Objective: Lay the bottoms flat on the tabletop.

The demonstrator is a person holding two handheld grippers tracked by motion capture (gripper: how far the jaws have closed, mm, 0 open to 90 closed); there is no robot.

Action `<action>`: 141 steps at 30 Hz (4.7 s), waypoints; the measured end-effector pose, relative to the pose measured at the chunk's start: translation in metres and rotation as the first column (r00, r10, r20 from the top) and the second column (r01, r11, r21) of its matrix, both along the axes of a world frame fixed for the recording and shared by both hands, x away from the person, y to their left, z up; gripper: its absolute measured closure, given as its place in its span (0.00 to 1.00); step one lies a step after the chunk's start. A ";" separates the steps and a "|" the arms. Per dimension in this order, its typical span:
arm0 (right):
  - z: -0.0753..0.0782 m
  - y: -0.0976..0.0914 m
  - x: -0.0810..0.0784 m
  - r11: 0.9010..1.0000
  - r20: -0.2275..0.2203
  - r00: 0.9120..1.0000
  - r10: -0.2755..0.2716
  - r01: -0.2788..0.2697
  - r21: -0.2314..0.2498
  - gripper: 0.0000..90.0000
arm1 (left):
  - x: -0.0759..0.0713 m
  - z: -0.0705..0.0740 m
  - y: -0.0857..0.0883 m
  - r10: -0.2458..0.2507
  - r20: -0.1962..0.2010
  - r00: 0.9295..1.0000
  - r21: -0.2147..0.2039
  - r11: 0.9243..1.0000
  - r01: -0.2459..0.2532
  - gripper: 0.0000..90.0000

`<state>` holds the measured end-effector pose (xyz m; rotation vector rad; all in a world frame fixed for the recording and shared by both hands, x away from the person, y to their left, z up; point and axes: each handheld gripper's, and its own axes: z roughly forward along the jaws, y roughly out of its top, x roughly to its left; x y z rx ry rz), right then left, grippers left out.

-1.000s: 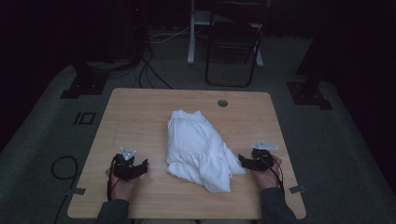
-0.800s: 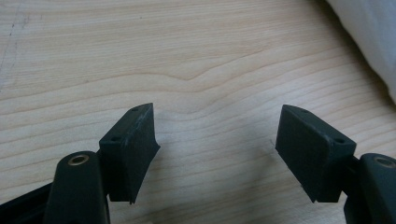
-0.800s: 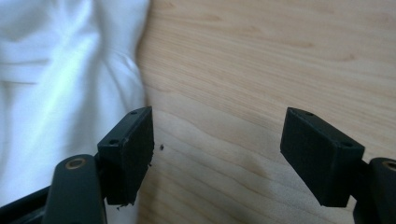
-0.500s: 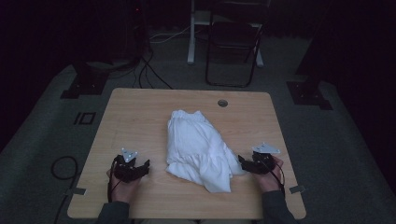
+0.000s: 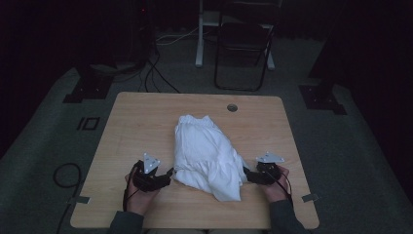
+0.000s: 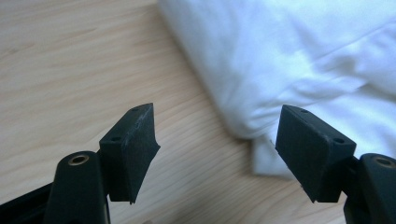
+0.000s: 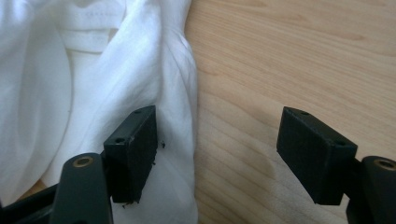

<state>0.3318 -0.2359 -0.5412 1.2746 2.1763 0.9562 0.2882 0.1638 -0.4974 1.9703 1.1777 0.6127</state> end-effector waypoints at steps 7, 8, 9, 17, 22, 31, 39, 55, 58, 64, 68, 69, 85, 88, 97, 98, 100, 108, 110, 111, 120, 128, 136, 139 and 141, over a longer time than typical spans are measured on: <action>-0.004 0.002 0.002 1.000 -0.021 1.000 0.002 -0.002 0.007 0.34 | 0.007 0.020 -0.033 -0.100 0.017 0.995 -0.001 0.995 0.100 0.32; -0.004 0.002 0.002 1.000 -0.020 1.000 0.003 -0.002 0.006 0.34 | 0.008 0.022 -0.038 -0.114 0.015 0.993 0.002 0.994 0.114 0.31; -0.004 0.002 0.002 1.000 -0.019 1.000 0.004 -0.004 0.005 0.34 | 0.010 0.025 -0.045 -0.136 0.012 0.991 0.003 0.991 0.136 0.30; -0.006 -0.001 0.003 0.999 -0.026 1.000 0.012 -0.011 0.031 0.34 | 0.020 0.033 -0.081 -0.190 0.033 0.981 0.009 0.982 0.190 0.27; -0.007 -0.003 0.004 0.998 -0.036 0.999 0.013 -0.011 0.055 0.34 | 0.024 0.033 -0.103 -0.227 0.036 0.973 0.018 0.974 0.227 0.22; -0.007 -0.004 0.005 0.998 -0.033 0.999 0.018 -0.016 0.057 0.34 | 0.036 0.018 -0.129 -0.226 0.022 0.974 0.064 0.972 0.225 0.20; -0.007 -0.004 0.005 0.998 -0.032 0.999 0.021 -0.019 0.054 0.35 | 0.045 0.006 -0.115 -0.163 -0.016 0.986 0.103 0.981 0.164 0.66; -0.003 0.004 0.001 0.991 -0.038 0.991 0.127 -0.125 0.050 0.91 | 0.027 0.023 0.025 0.116 0.017 0.993 0.051 0.992 -0.117 0.71; -0.003 0.003 0.001 0.992 -0.038 0.992 0.121 -0.119 0.048 0.92 | 0.021 0.016 0.071 0.232 -0.015 0.973 0.036 0.972 -0.231 0.67; -0.002 0.004 0.003 0.994 -0.032 0.994 0.103 -0.102 0.026 0.95 | 0.001 0.018 0.130 0.378 -0.036 0.925 -0.009 0.926 -0.378 0.60; -0.002 0.004 0.003 0.995 -0.032 0.994 0.101 -0.100 0.026 0.95 | -0.008 0.024 0.125 0.348 -0.027 0.937 -0.006 0.937 -0.348 0.56; -0.002 0.004 0.003 0.995 -0.031 0.994 0.101 -0.100 0.025 0.95 | -0.011 0.027 0.114 0.310 -0.020 0.951 -0.012 0.951 -0.310 0.55; 0.005 0.004 0.005 0.999 -0.013 0.999 0.044 -0.044 0.032 0.58 | -0.005 0.034 0.021 0.041 0.013 0.999 -0.054 0.998 -0.041 0.39; 0.014 0.007 0.004 0.996 0.029 0.998 0.058 -0.060 0.066 0.48 | -0.002 0.028 0.013 0.027 0.000 1.000 -0.044 0.999 -0.027 0.32; 0.022 0.040 0.014 0.990 0.065 0.989 0.130 -0.133 0.051 0.46 | 0.017 -0.006 0.006 0.042 -0.113 0.993 0.035 0.999 -0.039 0.72; 0.021 0.042 0.017 0.989 0.051 0.990 0.135 -0.137 0.047 0.53 | 0.017 -0.008 0.009 0.042 -0.119 0.992 0.035 0.999 -0.038 0.79; 0.020 0.044 0.020 0.989 0.040 0.989 0.143 -0.145 0.036 0.63 | 0.014 -0.007 0.019 0.050 -0.115 0.992 0.016 0.999 -0.049 0.88; 0.038 0.016 0.010 0.996 0.081 0.993 0.091 -0.090 -0.015 0.99 | -0.010 0.018 0.088 0.191 -0.045 0.981 -0.061 0.979 -0.193 0.94; 0.045 0.000 0.004 0.998 0.103 0.992 0.066 -0.066 -0.003 0.99 | -0.018 0.020 0.103 0.212 -0.035 0.977 -0.070 0.974 -0.214 0.94; 0.048 -0.014 -0.002 0.998 0.107 0.993 0.052 -0.055 0.025 0.99 | -0.022 0.020 0.107 0.215 -0.039 0.976 -0.077 0.973 -0.218 0.93; 0.039 -0.024 -0.010 1.000 0.066 0.998 0.009 -0.008 -0.020 0.73 | -0.035 0.010 0.103 0.148 -0.059 0.987 -0.105 0.983 -0.154 0.63; 0.069 0.006 -0.010 0.996 0.152 0.985 0.081 -0.085 0.023 0.56 | -0.042 0.024 0.111 0.166 -0.002 0.986 -0.149 0.975 -0.164 0.49; 0.077 0.091 0.013 0.975 0.125 0.969 0.214 -0.219 0.032 0.45 | -0.050 0.030 0.132 0.244 0.021 0.970 -0.177 0.955 -0.237 0.44; 0.075 0.107 0.019 0.972 0.111 0.967 0.228 -0.233 0.032 0.43 | -0.050 0.030 0.133 0.251 0.024 0.968 -0.181 0.953 -0.243 0.44; 0.072 0.133 0.029 0.962 0.063 0.972 0.228 -0.235 0.138 0.39 | -0.045 0.030 0.134 0.250 0.019 0.968 -0.187 0.952 -0.242 0.44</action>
